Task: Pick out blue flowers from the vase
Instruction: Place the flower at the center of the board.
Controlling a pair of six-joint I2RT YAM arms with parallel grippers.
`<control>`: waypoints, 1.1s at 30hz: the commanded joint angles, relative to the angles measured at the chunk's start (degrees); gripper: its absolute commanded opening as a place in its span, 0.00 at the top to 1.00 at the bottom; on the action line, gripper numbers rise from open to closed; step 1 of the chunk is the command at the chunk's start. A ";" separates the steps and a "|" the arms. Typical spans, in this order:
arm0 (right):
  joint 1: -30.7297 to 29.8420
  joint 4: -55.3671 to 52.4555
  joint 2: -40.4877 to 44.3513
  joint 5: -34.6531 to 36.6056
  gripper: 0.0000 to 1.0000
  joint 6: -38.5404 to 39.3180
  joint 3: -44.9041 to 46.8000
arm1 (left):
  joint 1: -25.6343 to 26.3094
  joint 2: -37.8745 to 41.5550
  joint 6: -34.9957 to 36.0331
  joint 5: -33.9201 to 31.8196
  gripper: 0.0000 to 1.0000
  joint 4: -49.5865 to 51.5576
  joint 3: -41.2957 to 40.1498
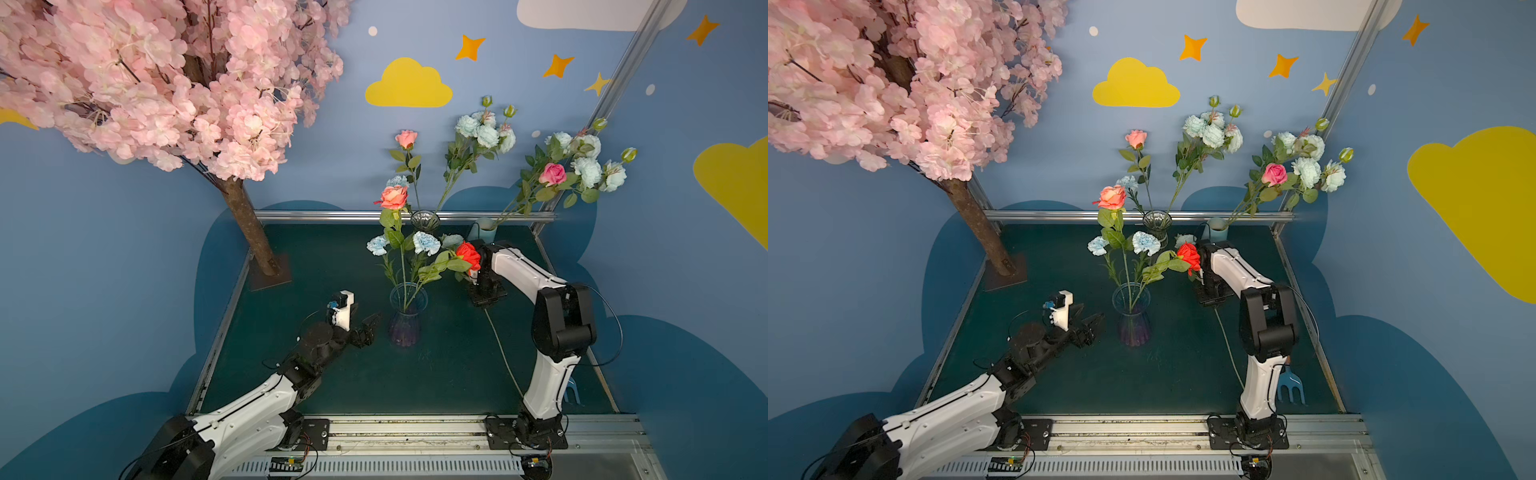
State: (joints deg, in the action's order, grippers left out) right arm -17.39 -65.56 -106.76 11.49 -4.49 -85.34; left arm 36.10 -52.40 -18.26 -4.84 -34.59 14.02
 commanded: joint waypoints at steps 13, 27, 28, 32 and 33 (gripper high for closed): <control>3.39 8.98 35.27 -5.49 1.00 -6.59 12.26 | -0.24 0.69 -0.19 0.47 0.16 -1.84 0.93; 22.44 29.57 54.48 -23.14 1.00 -15.38 24.68 | -0.44 1.52 -0.46 0.45 0.16 -2.24 0.27; 23.93 30.51 53.68 -24.97 1.00 -15.90 24.47 | -0.45 1.51 -0.46 0.45 0.16 -2.25 0.21; 29.64 33.43 51.30 -31.62 1.00 -17.77 24.10 | -0.42 1.51 -0.54 0.45 0.16 -2.24 0.22; 30.54 33.50 50.54 -32.82 1.00 -17.75 24.11 | -0.51 1.42 -0.55 0.42 0.16 -2.24 0.28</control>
State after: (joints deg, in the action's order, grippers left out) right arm 10.98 -35.99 -55.68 -14.09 -20.43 -60.01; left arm 35.88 -51.33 -18.46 -4.67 -35.66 14.02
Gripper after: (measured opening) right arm 0.080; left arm 0.838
